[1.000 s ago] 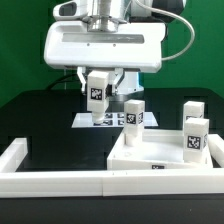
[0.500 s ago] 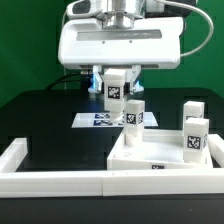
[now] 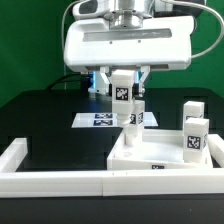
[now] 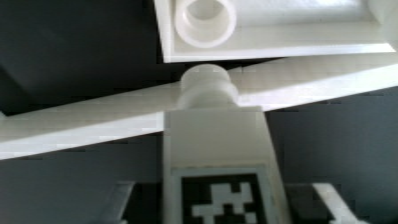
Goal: Assemble square table
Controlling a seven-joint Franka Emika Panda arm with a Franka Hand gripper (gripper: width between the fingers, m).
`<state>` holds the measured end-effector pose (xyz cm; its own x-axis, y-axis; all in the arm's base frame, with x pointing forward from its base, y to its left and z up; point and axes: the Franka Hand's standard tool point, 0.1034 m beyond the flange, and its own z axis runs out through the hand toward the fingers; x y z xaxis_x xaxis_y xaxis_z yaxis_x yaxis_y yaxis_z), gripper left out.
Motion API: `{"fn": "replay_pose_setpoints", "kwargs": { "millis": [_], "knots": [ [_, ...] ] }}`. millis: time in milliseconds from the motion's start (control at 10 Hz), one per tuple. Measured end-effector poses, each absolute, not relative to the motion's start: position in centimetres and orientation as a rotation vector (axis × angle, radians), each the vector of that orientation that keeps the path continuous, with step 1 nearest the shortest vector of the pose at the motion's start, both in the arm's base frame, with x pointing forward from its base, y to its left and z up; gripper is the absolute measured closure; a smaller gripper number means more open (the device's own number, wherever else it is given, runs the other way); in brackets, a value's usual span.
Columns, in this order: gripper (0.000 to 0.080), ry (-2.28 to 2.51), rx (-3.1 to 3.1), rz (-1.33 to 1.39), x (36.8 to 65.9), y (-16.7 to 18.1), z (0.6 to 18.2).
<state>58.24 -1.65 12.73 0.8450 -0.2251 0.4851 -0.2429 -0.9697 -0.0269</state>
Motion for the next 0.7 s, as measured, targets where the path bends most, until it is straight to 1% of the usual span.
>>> {"fn": "replay_pose_setpoints", "kwargs": {
  "millis": [200,400,700],
  "knots": [
    [0.0511,-0.378,2.983,0.775,58.2,-1.7,12.6],
    [0.0511,-0.365,2.963,0.781,58.0,-1.9,11.4],
    [0.0511,-0.359,2.954,0.767,57.9,-2.3,10.3]
  ]
}}
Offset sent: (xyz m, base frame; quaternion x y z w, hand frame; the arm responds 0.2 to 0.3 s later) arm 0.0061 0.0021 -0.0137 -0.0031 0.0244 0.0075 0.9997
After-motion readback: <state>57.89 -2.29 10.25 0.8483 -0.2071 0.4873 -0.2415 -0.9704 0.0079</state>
